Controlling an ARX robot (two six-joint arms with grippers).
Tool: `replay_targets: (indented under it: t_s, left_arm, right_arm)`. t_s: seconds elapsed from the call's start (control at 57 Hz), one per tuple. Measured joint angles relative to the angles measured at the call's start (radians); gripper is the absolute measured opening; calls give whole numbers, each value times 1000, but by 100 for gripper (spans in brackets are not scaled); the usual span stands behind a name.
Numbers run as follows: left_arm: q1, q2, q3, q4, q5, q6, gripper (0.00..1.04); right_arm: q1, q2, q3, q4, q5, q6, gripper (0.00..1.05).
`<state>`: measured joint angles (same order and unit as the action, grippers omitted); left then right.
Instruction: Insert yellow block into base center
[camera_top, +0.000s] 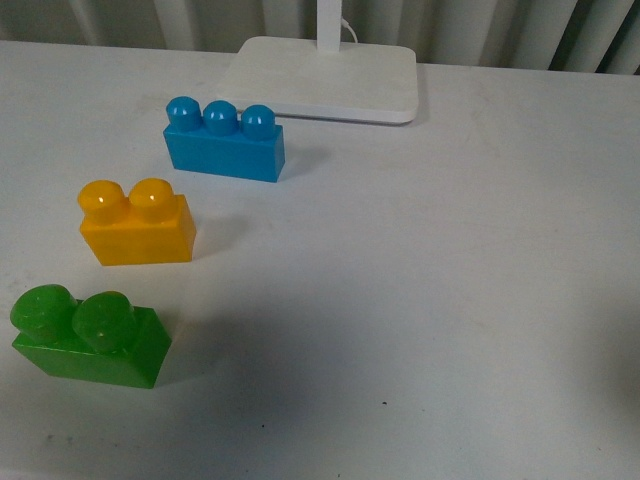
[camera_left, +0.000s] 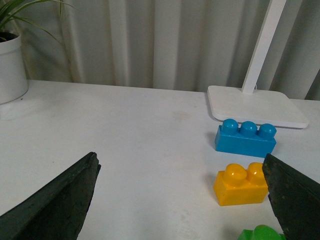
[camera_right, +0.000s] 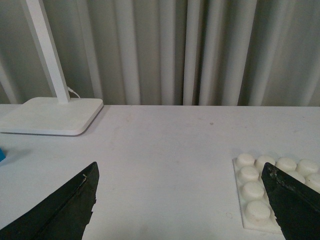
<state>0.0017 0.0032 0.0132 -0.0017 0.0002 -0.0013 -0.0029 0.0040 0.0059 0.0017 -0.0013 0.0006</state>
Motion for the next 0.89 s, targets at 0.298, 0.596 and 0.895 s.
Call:
replay_targets:
  t_s: [0.298, 0.596, 0.895]
  left_arm:
    - [0, 0, 0, 0, 0, 0, 98]
    - [0, 0, 0, 0, 0, 0, 98]
    - [0, 0, 0, 0, 0, 0, 98]
  right_arm:
    - [0, 0, 0, 0, 0, 0, 96]
    - [-244, 532, 227, -59, -189, -50, 96]
    - [-341, 1157, 563, -101, -186, -199, 96]
